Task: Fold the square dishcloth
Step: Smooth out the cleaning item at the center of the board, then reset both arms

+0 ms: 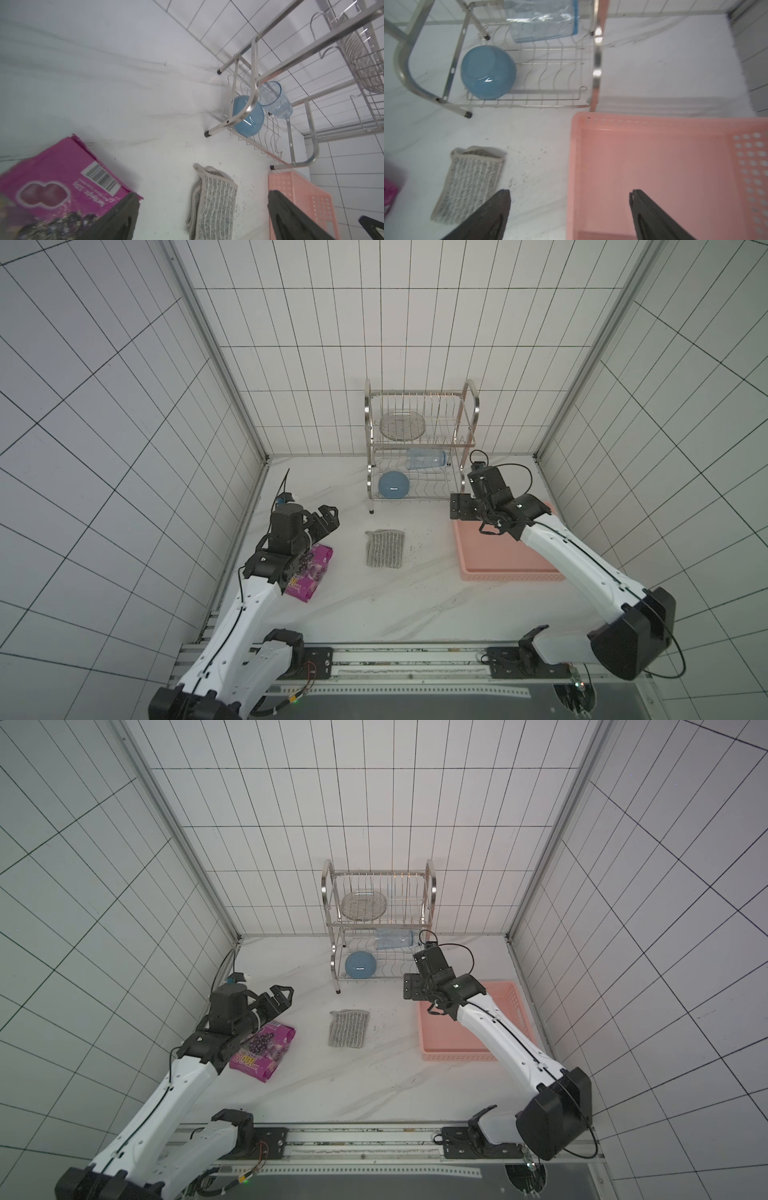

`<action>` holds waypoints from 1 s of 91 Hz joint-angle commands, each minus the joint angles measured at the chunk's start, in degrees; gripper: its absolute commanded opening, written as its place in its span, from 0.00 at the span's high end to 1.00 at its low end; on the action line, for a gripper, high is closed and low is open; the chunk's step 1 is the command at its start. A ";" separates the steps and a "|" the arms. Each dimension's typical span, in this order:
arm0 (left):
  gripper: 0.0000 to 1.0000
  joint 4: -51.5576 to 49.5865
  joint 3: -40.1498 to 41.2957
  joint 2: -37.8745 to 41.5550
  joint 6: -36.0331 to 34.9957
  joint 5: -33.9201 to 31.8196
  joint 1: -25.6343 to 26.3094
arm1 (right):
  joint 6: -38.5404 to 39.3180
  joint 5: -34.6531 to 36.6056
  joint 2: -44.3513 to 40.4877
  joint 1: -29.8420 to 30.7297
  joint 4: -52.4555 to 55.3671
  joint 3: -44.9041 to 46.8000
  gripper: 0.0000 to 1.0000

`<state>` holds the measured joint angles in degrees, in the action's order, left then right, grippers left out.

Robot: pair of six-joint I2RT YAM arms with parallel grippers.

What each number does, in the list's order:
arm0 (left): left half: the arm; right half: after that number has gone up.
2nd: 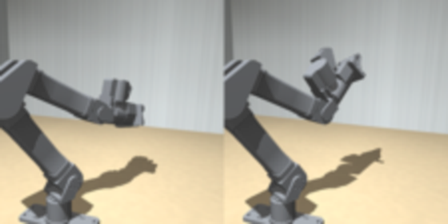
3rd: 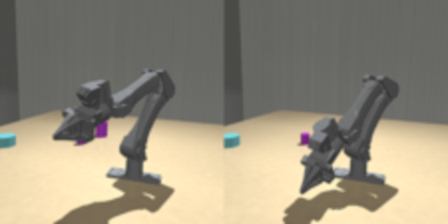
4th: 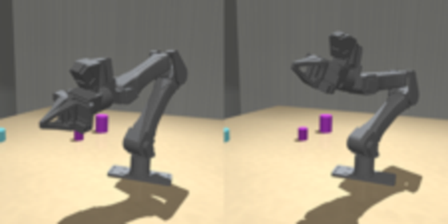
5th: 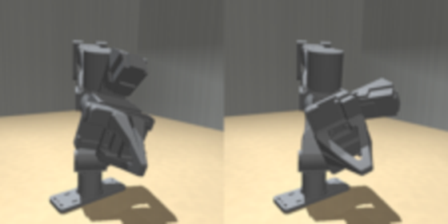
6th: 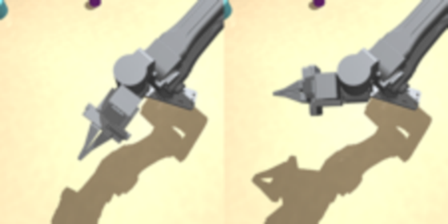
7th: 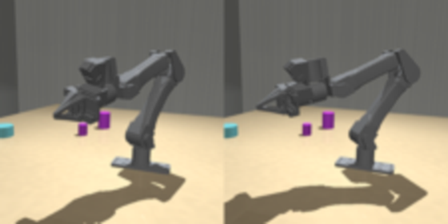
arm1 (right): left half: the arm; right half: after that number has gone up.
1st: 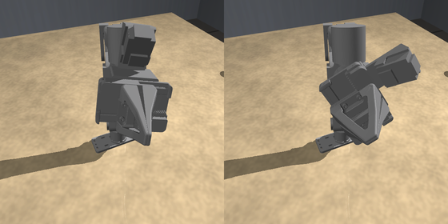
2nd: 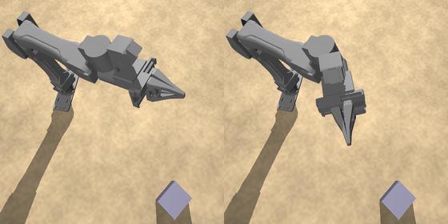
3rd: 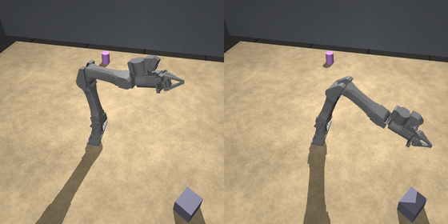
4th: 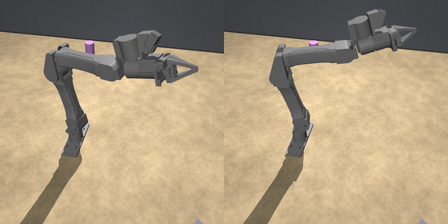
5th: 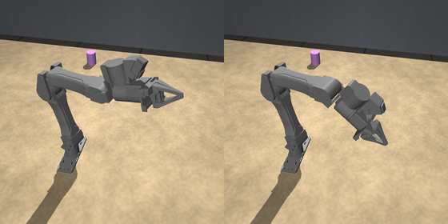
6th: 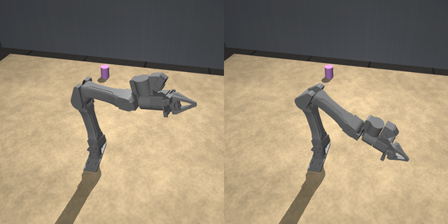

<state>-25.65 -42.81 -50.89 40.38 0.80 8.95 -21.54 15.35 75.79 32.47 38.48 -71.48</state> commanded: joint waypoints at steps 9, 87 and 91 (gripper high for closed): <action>0.01 5.73 3.83 5.41 -7.94 -24.08 -1.34 | 3.67 10.29 -6.56 -10.65 -3.39 8.32 0.00; 0.02 65.49 27.94 -14.49 -32.51 -19.67 -11.00 | 18.76 -0.54 -4.61 -34.14 -75.27 51.98 0.01; 0.02 66.90 28.01 -15.84 -32.41 -19.13 -11.44 | 18.86 -0.99 -3.54 -34.26 -77.15 52.17 0.01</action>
<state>32.49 -15.62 -64.16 9.32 -20.73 -1.28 -3.42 16.34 70.19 -0.95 -27.35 -20.36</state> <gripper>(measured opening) 0.984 0.990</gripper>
